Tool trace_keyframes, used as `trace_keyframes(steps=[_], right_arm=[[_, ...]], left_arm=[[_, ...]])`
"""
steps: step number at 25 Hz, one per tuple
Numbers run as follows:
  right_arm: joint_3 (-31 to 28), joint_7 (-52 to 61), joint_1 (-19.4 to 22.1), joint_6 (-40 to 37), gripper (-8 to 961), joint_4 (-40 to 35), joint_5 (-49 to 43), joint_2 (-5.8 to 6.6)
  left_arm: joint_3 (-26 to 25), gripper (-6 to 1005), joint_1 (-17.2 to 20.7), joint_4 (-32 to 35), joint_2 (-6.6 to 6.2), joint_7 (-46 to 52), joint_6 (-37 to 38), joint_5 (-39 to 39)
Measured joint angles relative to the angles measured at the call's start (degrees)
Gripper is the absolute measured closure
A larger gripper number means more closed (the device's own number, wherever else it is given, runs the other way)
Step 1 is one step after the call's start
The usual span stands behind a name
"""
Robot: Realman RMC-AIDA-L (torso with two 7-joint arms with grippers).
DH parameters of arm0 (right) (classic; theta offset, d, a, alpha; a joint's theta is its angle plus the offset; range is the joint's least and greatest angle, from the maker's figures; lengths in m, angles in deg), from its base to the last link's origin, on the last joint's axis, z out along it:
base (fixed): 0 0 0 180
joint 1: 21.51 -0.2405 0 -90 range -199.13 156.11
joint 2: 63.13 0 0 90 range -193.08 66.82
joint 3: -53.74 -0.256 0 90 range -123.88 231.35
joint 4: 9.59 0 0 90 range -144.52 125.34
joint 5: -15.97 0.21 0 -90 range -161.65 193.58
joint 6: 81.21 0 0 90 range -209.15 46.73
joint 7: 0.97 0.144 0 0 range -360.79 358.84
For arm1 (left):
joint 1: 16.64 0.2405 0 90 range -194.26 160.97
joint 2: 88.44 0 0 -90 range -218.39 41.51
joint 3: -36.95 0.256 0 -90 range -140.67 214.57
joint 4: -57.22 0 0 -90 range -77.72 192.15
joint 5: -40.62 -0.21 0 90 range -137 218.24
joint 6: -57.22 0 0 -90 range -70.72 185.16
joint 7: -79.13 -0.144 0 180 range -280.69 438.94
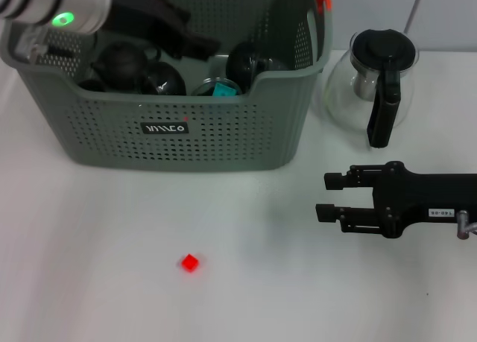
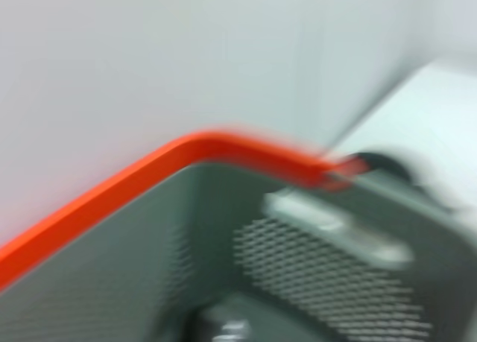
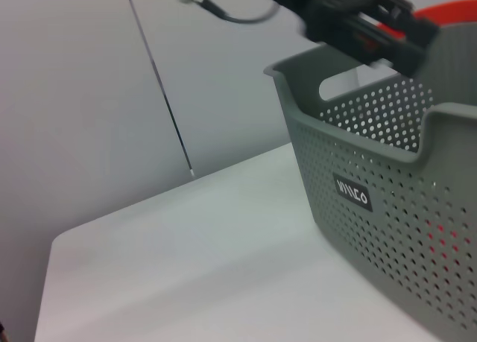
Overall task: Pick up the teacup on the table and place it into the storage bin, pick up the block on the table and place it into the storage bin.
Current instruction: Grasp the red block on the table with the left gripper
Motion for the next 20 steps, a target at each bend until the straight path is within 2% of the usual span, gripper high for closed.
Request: trace_keyframes(steps=[2,5,10,16,20], right_arm=[[0.0,0.0,-0.1,0.0,312,0.0,0.2,0.04],[0.0,0.0,-0.2,0.0,312,0.0,0.3,0.01],[0.0,0.0,-0.1,0.0,312,0.0,0.4,0.14],[-0.2,0.1,0.2,0.0,313,0.0,0.5,0.34],[-0.2,0.1,0.4,0.0,313,0.0,0.5,0.23]], left_arm=[[-1.6,455,4.4,-4.2,-0.08,-6.8,6.1,8.3],[-3.5,362,10.3,-6.0,0.26,-17.4,12.0,17.2],[-2.5,219,17.3,-3.8,0.36,-28.3,16.9,22.0],[0.7,139,19.1,2.3,0.22,-34.4,19.6,19.1],[3.7,140,19.1,7.7,0.1,-38.3,17.6,17.5]])
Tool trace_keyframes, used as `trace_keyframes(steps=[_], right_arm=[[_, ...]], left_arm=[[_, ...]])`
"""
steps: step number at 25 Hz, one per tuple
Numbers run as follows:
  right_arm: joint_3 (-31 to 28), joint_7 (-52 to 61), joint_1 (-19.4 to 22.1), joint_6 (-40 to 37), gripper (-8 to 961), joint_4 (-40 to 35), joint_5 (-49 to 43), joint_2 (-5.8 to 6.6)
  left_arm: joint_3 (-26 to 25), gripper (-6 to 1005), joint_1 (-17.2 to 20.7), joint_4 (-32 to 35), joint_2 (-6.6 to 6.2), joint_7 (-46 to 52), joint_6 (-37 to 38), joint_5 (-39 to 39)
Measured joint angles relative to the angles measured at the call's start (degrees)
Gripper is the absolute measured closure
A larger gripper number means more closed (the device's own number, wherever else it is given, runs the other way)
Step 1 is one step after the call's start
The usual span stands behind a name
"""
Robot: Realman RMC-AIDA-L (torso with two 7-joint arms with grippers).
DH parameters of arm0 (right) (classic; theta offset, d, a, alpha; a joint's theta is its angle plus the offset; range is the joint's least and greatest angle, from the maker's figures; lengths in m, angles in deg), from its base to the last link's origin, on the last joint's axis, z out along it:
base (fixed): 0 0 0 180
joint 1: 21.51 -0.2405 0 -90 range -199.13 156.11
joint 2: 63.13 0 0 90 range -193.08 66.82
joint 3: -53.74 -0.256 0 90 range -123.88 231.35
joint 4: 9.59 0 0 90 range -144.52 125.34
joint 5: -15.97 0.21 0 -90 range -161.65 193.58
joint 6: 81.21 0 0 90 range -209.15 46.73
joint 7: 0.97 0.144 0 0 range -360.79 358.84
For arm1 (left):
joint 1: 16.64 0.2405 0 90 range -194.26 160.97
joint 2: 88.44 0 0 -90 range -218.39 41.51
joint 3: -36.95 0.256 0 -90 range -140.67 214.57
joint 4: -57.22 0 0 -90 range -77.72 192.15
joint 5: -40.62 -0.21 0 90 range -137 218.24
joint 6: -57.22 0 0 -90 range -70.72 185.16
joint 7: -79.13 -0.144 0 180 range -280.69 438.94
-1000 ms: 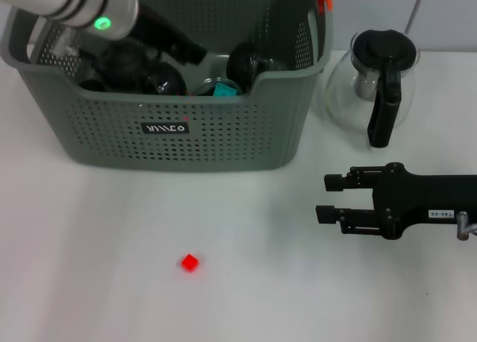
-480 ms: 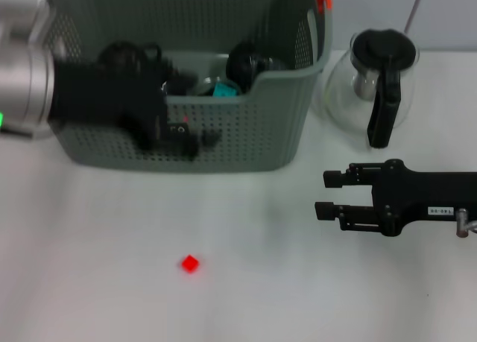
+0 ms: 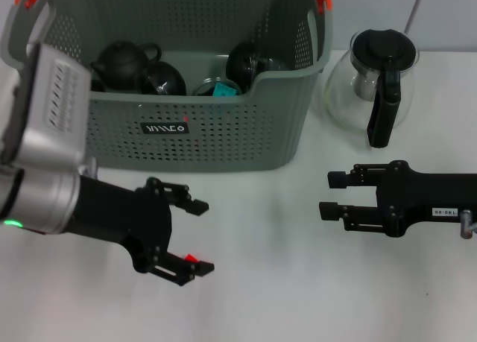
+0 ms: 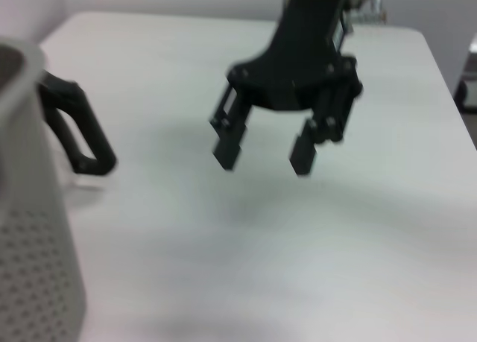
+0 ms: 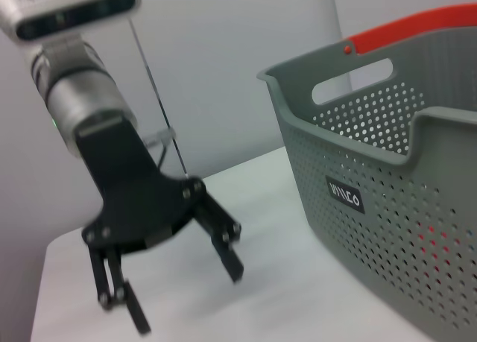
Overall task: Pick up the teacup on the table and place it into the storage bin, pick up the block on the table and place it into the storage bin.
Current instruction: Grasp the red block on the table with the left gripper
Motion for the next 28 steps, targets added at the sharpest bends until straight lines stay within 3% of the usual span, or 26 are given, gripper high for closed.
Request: trace_keyframes(steps=[13,28], right_arm=[[0.0,0.3,0.1,0.2,313,0.1,0.0,0.08],[0.0,0.3,0.1,0.4,312,0.2,0.0,0.1]], left_arm=[[7.6,146,-0.9,5.7,0.04,-1.9,-8.7,-6.4],[10.4,308,-1.4,9.7,0.08,-1.8,-14.0,-9.4]])
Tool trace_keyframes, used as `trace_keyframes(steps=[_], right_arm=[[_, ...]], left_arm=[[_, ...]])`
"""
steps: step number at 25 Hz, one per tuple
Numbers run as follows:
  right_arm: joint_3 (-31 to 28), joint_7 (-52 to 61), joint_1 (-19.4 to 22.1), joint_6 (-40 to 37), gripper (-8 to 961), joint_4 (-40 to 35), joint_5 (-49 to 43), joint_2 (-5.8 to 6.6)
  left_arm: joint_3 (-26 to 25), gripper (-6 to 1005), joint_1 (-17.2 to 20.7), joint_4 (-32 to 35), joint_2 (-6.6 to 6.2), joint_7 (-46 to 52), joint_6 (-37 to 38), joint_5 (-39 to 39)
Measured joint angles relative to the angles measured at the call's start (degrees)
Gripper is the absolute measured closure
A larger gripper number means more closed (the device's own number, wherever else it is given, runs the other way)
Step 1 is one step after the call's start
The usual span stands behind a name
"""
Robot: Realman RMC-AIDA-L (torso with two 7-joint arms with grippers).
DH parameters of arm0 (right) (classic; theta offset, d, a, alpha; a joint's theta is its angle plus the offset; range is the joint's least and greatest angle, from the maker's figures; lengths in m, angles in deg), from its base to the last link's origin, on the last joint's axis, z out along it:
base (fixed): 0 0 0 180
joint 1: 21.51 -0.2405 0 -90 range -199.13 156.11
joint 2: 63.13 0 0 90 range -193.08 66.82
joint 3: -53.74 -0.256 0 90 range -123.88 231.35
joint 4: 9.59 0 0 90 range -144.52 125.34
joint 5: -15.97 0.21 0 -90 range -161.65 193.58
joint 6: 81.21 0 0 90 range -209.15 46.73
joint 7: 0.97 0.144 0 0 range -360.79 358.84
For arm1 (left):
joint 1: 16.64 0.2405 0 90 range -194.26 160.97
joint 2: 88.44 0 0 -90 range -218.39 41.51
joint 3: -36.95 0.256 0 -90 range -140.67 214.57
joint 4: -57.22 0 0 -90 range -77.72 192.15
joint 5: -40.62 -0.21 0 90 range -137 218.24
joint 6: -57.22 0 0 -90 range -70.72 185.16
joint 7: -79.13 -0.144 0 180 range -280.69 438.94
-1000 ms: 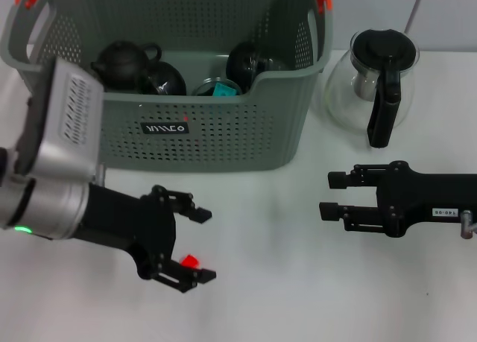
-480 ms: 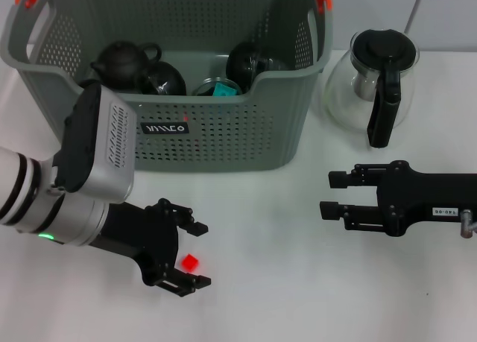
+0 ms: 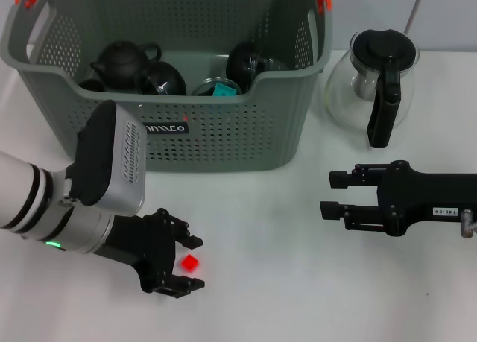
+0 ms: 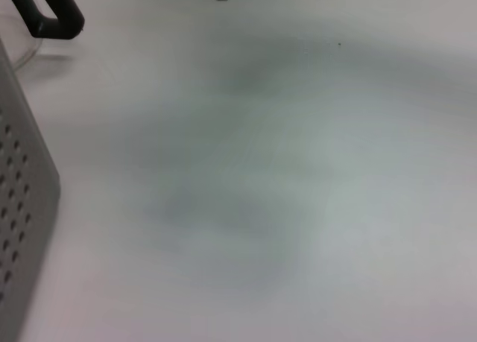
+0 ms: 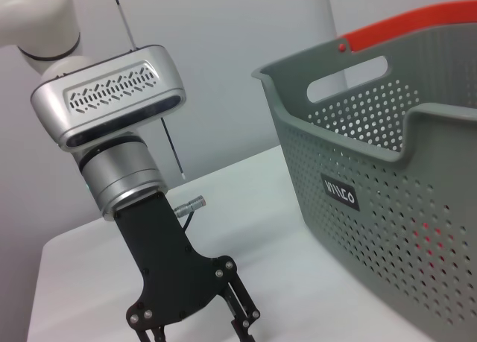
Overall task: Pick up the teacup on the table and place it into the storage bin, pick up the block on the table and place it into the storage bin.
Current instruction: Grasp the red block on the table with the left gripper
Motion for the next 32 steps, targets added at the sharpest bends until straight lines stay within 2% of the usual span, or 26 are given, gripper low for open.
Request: trace_keyframes(steps=[4,9,14,32], right_arm=[[0.0,0.0,0.0,0.0,312,0.0,0.0,0.04],[0.0,0.1,0.1,-0.1,313,0.0,0.0,0.03],[0.0,0.1,0.1,-0.2,312,0.0,0.0,0.0],[0.0,0.1,0.3,-0.1,313,0.0,-0.1,0.01]], left_arm=[[0.1,381,0.0,0.4,0.07,0.0,-1.5,0.0],[0.3,372,-0.2,1.1,0.11,0.0,-2.5,0.0],[0.3,448,-0.4,1.8,-0.05,0.0,-2.7,-0.1],[0.3,535,-1.4,3.7,-0.03,0.8,-3.8,-1.5]])
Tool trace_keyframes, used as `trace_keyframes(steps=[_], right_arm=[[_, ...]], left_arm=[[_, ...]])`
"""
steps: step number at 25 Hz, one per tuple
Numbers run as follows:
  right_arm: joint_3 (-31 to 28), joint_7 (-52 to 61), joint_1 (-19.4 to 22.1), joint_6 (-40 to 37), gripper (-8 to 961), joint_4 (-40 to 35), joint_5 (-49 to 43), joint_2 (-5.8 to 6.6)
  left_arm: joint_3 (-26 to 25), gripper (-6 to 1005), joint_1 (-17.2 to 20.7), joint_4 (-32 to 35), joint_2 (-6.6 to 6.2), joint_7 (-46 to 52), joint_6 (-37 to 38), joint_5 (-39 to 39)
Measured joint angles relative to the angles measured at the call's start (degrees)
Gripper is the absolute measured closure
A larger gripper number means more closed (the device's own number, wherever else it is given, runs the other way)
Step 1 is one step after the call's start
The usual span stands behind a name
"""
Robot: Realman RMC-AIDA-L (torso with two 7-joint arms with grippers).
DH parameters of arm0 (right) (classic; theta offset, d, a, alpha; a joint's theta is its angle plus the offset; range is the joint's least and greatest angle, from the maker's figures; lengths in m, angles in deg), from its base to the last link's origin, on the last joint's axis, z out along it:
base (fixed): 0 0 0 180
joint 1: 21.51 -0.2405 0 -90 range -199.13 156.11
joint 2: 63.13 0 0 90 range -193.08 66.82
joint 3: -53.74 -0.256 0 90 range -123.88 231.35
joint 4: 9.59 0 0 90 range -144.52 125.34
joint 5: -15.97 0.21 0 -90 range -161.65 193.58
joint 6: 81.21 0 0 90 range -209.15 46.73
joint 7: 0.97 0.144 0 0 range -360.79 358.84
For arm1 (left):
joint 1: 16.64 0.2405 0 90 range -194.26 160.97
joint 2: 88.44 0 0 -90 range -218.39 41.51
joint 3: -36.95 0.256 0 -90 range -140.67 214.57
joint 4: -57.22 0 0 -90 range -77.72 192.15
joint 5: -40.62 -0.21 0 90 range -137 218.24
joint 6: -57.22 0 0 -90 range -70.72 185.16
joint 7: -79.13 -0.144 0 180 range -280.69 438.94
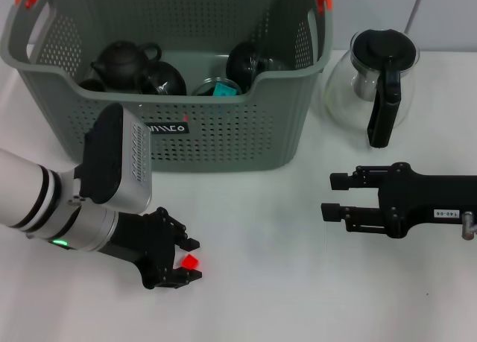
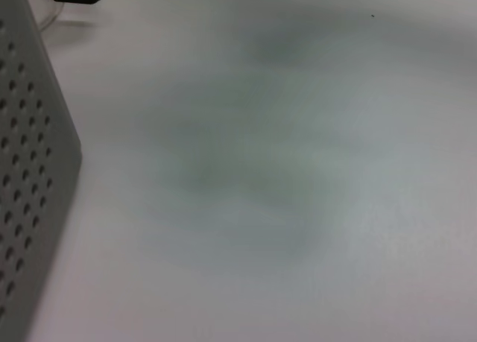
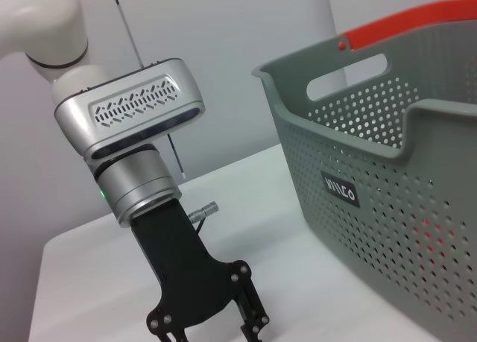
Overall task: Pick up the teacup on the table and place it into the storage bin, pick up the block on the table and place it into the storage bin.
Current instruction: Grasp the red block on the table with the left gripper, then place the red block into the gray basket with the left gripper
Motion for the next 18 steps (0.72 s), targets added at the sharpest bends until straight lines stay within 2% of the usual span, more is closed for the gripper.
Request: trace_keyframes(steps=[18], right_arm=[[0.0,-0.1,0.1,-0.1,313,0.0,0.0,0.08]], left_arm=[[-0.4,674,-2.8,1.5,-0.08,4.5,0.5,-2.8]])
